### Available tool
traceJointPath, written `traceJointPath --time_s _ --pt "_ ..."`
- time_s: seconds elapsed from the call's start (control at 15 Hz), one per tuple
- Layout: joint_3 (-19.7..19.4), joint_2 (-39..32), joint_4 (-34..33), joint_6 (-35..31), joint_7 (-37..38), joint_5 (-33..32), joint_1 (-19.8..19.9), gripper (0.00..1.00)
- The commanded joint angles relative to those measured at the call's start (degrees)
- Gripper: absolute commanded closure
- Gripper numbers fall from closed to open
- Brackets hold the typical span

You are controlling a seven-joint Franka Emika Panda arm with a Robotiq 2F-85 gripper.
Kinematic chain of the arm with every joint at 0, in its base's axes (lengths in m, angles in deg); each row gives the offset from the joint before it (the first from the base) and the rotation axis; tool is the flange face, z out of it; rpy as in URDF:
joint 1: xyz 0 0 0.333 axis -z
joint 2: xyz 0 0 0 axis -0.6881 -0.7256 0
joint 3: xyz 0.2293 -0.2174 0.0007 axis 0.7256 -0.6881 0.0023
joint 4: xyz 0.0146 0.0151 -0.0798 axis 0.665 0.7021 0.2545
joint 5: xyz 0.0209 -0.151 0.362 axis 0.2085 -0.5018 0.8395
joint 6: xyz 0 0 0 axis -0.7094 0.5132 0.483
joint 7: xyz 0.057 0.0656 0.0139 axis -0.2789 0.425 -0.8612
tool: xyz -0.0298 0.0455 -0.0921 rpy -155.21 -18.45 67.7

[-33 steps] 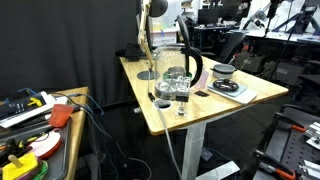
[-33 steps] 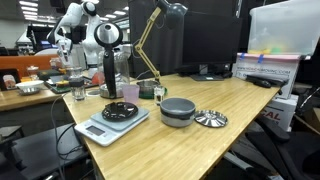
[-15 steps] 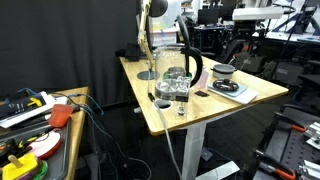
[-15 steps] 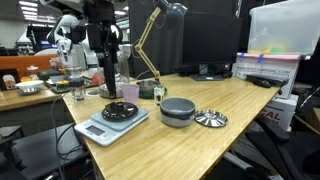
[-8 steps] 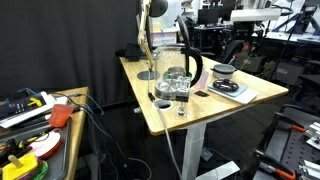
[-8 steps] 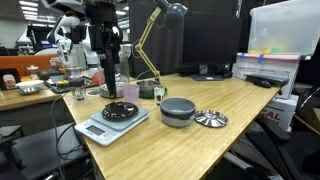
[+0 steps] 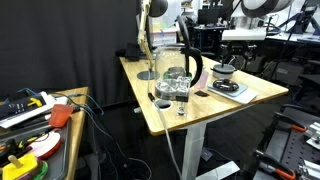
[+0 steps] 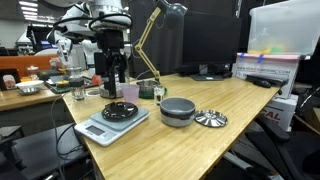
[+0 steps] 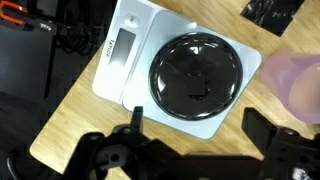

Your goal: Put the black lid on the gray pot

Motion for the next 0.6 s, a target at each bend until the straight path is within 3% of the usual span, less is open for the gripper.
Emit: traceJointPath --time_s 0.0,0.53 --pt "-2.88 -5.98 -2.89 -2.21 1.28 0.92 -2.20 0.00" --pt "-6.02 -14.81 -9.00 -0.03 -6.46 11.82 -5.34 0.00"
